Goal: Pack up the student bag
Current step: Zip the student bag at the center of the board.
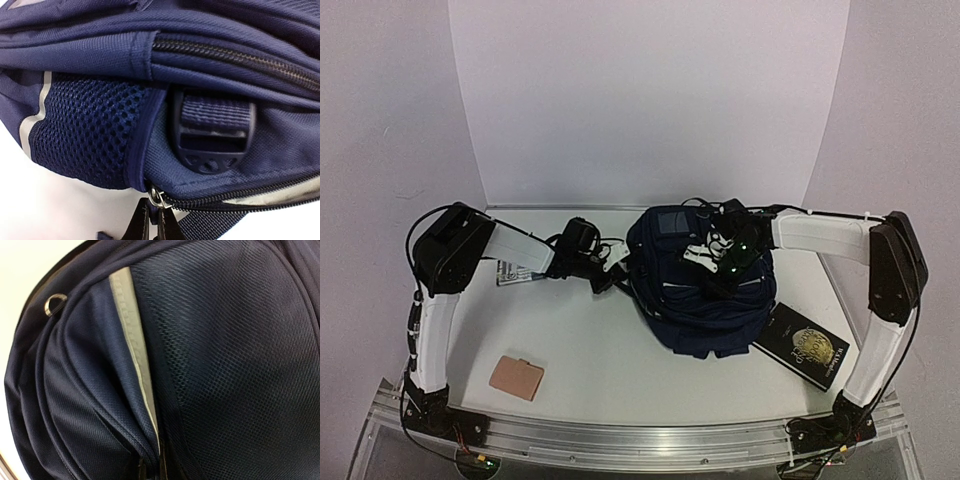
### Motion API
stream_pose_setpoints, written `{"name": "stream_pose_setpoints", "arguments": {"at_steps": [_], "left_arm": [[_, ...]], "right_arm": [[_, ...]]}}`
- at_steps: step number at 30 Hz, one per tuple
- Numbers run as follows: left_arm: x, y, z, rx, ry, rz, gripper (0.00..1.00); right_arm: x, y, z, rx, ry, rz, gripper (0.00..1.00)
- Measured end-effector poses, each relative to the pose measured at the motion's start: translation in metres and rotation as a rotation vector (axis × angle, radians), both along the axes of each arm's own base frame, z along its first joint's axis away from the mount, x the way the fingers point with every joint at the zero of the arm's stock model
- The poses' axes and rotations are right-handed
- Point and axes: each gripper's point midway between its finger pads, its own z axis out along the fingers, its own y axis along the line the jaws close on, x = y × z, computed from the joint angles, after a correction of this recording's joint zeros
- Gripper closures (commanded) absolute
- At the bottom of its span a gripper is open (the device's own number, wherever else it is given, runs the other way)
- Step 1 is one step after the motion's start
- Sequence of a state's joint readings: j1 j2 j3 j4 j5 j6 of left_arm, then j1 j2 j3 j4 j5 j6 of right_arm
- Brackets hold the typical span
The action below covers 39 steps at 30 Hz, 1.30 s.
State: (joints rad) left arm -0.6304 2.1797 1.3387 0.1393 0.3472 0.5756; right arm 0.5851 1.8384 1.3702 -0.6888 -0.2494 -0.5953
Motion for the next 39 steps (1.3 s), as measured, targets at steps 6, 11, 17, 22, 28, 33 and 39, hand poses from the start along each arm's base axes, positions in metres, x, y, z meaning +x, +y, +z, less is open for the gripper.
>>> {"name": "stream_pose_setpoints", "arguments": {"at_steps": [6,11,17,22,28,33,39], "left_arm": [[-0.020,0.020,0.009,0.064,-0.007,0.020,0.98],[-0.030,0.027,0.011,0.098,0.008,0.038,0.92],[-0.034,0.030,0.009,0.085,0.046,0.068,0.93],[-0.027,0.022,-0.002,0.089,0.087,0.088,0.87],[-0.028,0.007,-0.016,0.067,0.120,0.077,0.73],[-0.032,-0.004,-0.015,0.045,0.114,0.046,0.87],[-0.030,-0.002,-0.016,0.052,0.108,0.055,0.88]], "right_arm": [[0.006,0.010,-0.001,0.028,0.022,-0.045,1.00],[0.011,0.016,-0.003,0.042,0.050,-0.075,1.00],[0.013,0.018,-0.003,0.049,0.075,-0.098,1.00],[0.014,0.018,-0.003,0.058,0.078,-0.106,1.00],[0.020,0.020,-0.001,0.074,0.060,-0.118,1.00],[0.028,0.022,-0.001,0.092,0.040,-0.136,1.00],[0.032,0.022,-0.001,0.098,0.031,-0.142,1.00]]}}
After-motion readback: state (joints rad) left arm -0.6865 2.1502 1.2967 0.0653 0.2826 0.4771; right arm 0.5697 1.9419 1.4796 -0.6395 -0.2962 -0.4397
